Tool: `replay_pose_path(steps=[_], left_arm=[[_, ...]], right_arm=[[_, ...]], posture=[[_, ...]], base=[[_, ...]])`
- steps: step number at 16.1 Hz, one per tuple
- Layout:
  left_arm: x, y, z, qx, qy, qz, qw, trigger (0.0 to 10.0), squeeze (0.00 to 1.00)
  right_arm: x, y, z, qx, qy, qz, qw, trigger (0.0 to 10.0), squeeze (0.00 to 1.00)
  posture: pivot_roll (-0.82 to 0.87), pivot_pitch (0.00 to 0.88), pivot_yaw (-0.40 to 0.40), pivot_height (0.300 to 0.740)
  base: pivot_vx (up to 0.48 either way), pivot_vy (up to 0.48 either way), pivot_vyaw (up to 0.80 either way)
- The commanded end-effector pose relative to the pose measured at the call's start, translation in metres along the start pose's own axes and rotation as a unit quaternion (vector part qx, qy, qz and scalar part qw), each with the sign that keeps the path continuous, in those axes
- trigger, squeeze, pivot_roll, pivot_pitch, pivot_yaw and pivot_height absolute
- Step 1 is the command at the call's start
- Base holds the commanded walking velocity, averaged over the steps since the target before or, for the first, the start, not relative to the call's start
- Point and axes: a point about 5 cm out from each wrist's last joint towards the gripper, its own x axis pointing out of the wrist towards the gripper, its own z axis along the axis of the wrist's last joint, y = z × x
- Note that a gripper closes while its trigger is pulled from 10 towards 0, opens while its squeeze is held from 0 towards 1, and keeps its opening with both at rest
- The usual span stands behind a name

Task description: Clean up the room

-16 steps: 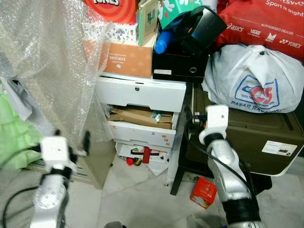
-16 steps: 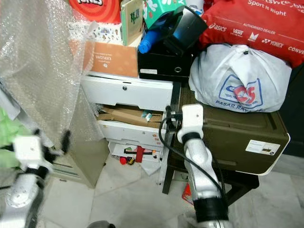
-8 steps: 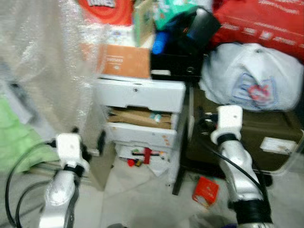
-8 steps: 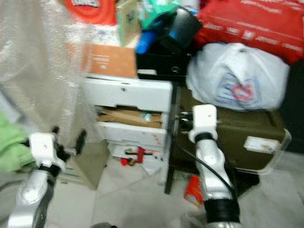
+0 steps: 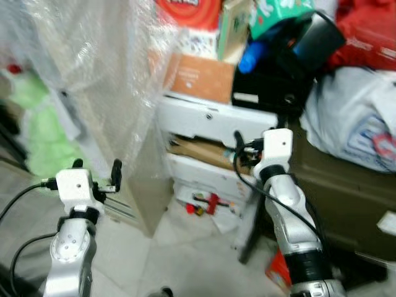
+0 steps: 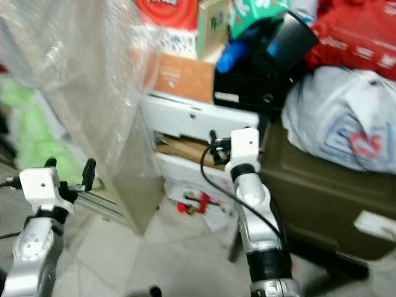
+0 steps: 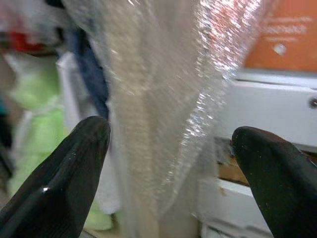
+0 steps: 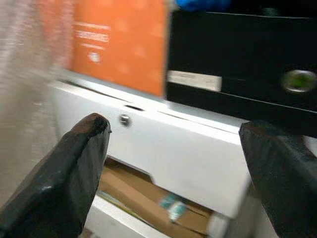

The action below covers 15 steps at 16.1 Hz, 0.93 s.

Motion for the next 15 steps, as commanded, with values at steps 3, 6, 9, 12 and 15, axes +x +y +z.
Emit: replay_pose_path(steps=[3,6,9,12,15], left_arm=[[-0.001,0.007,0.002,0.023,0.004,0.024,0.999,10.0,0.00],[-0.008,0.008,0.005,0.039,0.001,0.028,0.999,10.0,0.00],[-0.017,0.006,-0.001,0.028,0.020,0.009,0.999,10.0,0.00],[-0.015,-0.004,-0.004,0.034,0.030,-0.022,0.999,10.0,0.00],[-0.014,-0.001,-0.001,0.052,0.027,-0.015,0.998,10.0,0.00]], right_arm=[[-0.001,0.004,-0.002,0.001,0.003,0.016,1.000,10.0,0.00],[-0.013,-0.007,-0.001,0.003,0.004,0.004,1.000,10.0,0.00],[-0.023,-0.018,-0.006,0.002,0.013,0.001,1.000,10.0,0.00],[-0.016,-0.014,-0.009,-0.003,0.021,0.007,1.000,10.0,0.00],[-0.013,-0.009,-0.007,-0.003,0.019,0.018,1.000,10.0,0.00]], posture=[[-0.06,0.003,0.008,0.740],[-0.06,0.000,0.012,0.740],[-0.07,0.000,0.013,0.740],[-0.06,0.000,0.012,0.740],[-0.05,0.000,0.019,0.740]], base=[[0.000,0.000,0.80],[0.000,0.000,0.65],[0.000,0.000,0.00],[0.000,0.000,0.00],[0.000,0.000,0.00]])
